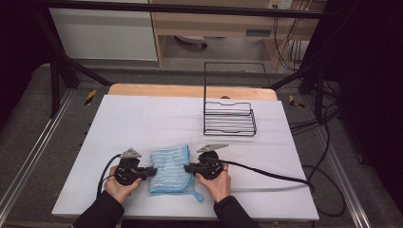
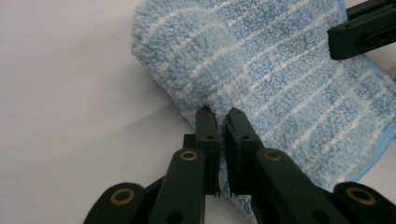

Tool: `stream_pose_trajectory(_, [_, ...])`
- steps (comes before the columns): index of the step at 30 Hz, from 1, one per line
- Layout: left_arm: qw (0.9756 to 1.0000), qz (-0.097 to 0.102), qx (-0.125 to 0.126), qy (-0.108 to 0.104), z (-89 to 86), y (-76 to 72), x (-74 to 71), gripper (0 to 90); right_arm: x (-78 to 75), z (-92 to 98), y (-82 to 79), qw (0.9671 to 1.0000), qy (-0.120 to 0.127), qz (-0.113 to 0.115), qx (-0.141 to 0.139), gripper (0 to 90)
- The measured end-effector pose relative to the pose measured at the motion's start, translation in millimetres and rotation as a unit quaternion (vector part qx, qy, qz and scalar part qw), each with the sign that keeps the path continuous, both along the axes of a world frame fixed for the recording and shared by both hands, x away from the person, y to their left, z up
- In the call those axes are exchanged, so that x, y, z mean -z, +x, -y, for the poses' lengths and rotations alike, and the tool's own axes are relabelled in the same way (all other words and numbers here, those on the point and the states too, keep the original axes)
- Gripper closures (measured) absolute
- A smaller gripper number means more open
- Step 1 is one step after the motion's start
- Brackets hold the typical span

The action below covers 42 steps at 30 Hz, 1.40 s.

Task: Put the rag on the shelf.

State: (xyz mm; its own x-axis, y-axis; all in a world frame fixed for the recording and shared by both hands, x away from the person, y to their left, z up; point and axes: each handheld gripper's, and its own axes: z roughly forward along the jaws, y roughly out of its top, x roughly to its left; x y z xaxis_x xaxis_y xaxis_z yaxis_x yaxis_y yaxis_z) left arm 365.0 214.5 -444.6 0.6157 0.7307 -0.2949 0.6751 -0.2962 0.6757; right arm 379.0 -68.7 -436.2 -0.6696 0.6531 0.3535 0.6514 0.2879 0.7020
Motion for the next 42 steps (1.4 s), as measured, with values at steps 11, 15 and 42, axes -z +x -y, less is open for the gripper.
stream_pose_trajectory(11, [0.9984, 0.004, 0.055, -0.004, 60.8, 4.4, 2.6, 84.6, -6.8, 58.3, -25.7, 0.9983, -0.017, -0.002, 0.055, 82.5])
stream_pose_trajectory(15, [0.9980, 0.020, 0.057, 0.018, 68.3, 2.4, 1.6, 84.1, -0.1, 65.8, -28.3, 0.9974, -0.025, -0.008, 0.067, 81.3])
stream_pose_trajectory(42, [0.9953, 0.068, 0.015, 0.067, 64.0, 33.6, -23.8, 16.0, -2.0, 101.9, -8.5, 0.9962, -0.008, 0.073, 0.046, 9.9])
